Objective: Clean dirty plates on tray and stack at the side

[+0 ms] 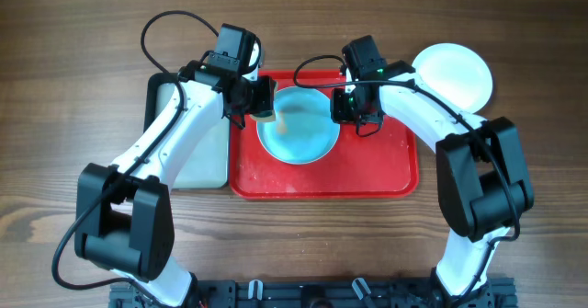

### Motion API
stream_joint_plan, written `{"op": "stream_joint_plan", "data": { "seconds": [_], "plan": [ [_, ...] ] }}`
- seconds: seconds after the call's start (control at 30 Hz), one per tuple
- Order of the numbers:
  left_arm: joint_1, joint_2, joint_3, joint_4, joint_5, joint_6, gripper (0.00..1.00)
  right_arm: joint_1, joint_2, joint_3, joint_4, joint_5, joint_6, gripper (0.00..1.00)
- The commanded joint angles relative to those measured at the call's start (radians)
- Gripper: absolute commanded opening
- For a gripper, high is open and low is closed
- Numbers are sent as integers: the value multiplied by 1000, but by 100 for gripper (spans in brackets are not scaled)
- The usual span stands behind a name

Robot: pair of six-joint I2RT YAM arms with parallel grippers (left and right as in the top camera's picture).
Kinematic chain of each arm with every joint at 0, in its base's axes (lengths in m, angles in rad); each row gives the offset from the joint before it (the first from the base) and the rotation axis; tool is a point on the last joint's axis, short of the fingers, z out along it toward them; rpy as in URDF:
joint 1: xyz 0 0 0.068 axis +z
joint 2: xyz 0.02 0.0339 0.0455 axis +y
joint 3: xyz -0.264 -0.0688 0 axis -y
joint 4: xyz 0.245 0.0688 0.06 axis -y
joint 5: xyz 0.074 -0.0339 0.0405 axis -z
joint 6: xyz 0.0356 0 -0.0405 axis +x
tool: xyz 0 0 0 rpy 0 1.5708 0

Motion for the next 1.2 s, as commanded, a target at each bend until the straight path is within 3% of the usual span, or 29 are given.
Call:
{"op": "stream_joint_plan", "data": {
  "seconds": [0.0,0.17,0.67,0.93,1.07,1.17],
  "plan": [
    [-7,5,11,0,12,-6,4,5,13,-18,17,-17,15,13],
    [-7,5,11,1,12,-6,4,5,13,-18,16,-32,18,5],
    [-7,5,11,0,12,-6,4,5,13,-20,13,-62,17,10],
    [-7,5,11,0,12,-6,4,34,13,-20,21,-29,17,10],
    [-7,5,11,0,12,-6,4,35,13,-20,22,-13,17,4],
    [-7,5,11,0,12,-6,4,35,13,-20,21,-5,18,8]
  ]
}}
